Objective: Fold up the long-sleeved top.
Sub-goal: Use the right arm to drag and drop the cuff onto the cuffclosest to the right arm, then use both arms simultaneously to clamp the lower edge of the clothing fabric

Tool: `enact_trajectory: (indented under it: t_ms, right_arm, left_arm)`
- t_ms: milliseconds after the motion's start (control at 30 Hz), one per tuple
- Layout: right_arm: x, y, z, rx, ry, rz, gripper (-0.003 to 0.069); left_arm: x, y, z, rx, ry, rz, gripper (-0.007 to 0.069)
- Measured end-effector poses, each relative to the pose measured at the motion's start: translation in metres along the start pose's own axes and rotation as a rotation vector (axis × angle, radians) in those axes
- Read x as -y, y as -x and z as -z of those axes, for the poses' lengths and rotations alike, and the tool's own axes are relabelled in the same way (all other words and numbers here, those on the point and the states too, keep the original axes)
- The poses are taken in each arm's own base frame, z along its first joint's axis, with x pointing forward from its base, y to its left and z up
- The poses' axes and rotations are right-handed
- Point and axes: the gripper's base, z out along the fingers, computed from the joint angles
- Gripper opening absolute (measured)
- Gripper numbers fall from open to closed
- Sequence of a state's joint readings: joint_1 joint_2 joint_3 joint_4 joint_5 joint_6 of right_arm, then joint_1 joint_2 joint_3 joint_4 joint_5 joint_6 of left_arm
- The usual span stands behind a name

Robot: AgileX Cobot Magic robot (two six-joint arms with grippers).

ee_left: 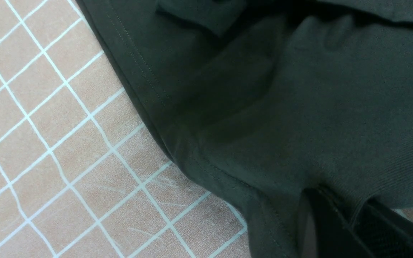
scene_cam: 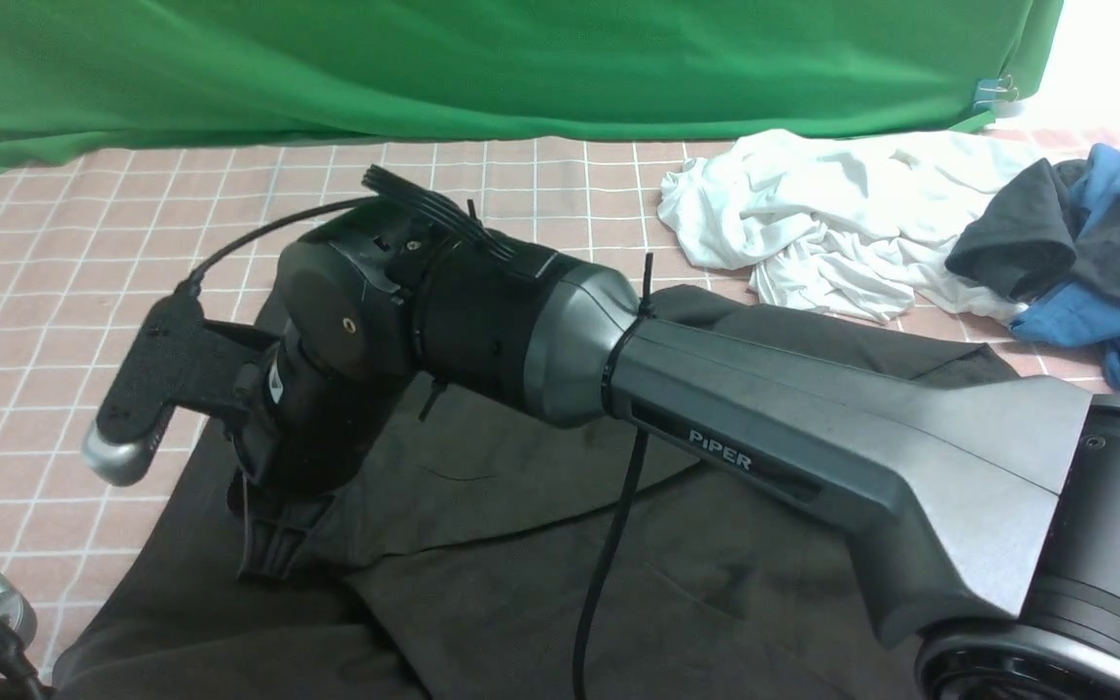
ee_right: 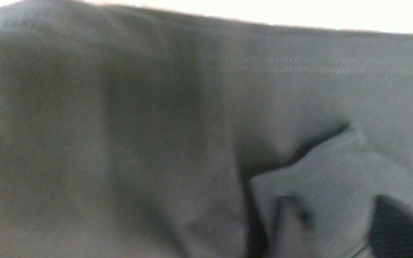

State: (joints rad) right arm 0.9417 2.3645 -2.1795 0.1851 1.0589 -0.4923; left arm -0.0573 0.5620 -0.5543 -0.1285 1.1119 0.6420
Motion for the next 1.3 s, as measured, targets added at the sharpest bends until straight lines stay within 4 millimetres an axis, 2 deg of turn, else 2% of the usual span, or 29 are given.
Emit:
enact_trajectory:
  t_ms: [100,167,233,267,400,433,500,633,700,733,767,867,967,1000,1033,1100,1133,1200,1300]
  right_arm:
    - [-0.003,-0.005,0.006,-0.062,0.030,-0.010,0.0526]
    - [-0.006,-0.006,0.017,-0.090,0.039,-0.025,0.0528]
    - [-0.006,-0.005,0.028,-0.092,0.021,-0.041,0.0497]
    - [-0.004,-0.003,0.045,-0.081,-0.018,-0.044,0.0434]
    - [-0.003,-0.001,0.084,-0.051,-0.111,-0.078,0.0247]
    - [-0.003,-0.001,0.089,-0.046,-0.125,-0.077,0.0239]
    - [-0.004,-0.012,0.108,-0.070,-0.180,-0.095,0.0171]
    - [-0.005,-0.047,0.137,-0.131,-0.209,-0.163,0.0165]
    - [-0.004,-0.062,0.140,-0.166,-0.210,-0.190,0.0174]
    - [-0.007,-0.086,0.148,-0.209,-0.209,-0.237,0.0190]
    - [-0.008,-0.089,0.149,-0.214,-0.209,-0.242,0.0191]
    - [-0.027,-0.133,0.165,-0.277,-0.208,-0.299,0.0206]
    - [-0.053,-0.166,0.170,-0.332,-0.184,-0.294,0.0212]
    - [-0.057,-0.171,0.171,-0.339,-0.181,-0.291,0.0213]
    - [-0.076,-0.190,0.174,-0.364,-0.164,-0.264,0.0218]
    - [-0.091,-0.207,0.174,-0.382,-0.149,-0.239,0.0228]
    - [-0.102,-0.222,0.173,-0.401,-0.137,-0.221,0.0251]
    - [-0.108,-0.233,0.173,-0.407,-0.133,-0.213,0.0281]
    - [-0.122,-0.267,0.164,-0.476,-0.109,-0.206,0.0418]
  left_arm:
    - [0.000,0.000,0.000,0.000,0.000,0.000,0.0037]
    - [0.000,0.000,0.000,0.000,0.000,0.000,0.0037]
    - [0.000,0.000,0.000,0.001,0.001,0.000,0.0037]
    - [0.000,0.000,0.000,0.003,0.002,0.000,0.0037]
    - [0.000,0.000,0.000,0.003,0.003,0.000,0.0037]
    - [0.000,0.000,0.000,0.003,0.003,0.000,0.0037]
    - [0.000,0.000,0.000,0.003,0.003,0.000,0.0037]
    - [0.000,0.000,0.000,0.003,0.003,0.000,0.0037]
    - [0.000,0.000,0.000,0.003,0.003,0.000,0.0037]
    - [0.000,0.001,0.000,0.006,0.004,0.000,0.0037]
    - [0.000,0.001,0.000,0.006,0.004,0.000,0.0037]
    - [-0.001,0.002,0.000,0.019,0.014,0.000,0.0037]
    - [-0.002,0.002,0.000,0.026,0.019,0.000,0.0037]
    - [-0.002,0.002,0.000,0.026,0.020,0.000,0.0037]
    - [-0.002,0.002,0.000,0.026,0.020,0.000,0.0037]
    - [-0.002,0.002,0.000,0.026,0.020,0.000,0.0037]
    - [-0.002,0.002,0.000,0.027,0.020,0.000,0.0037]
    - [-0.002,0.003,0.000,0.028,0.021,0.000,0.0037]
    - [-0.003,0.004,0.000,0.039,0.029,0.000,0.0037]
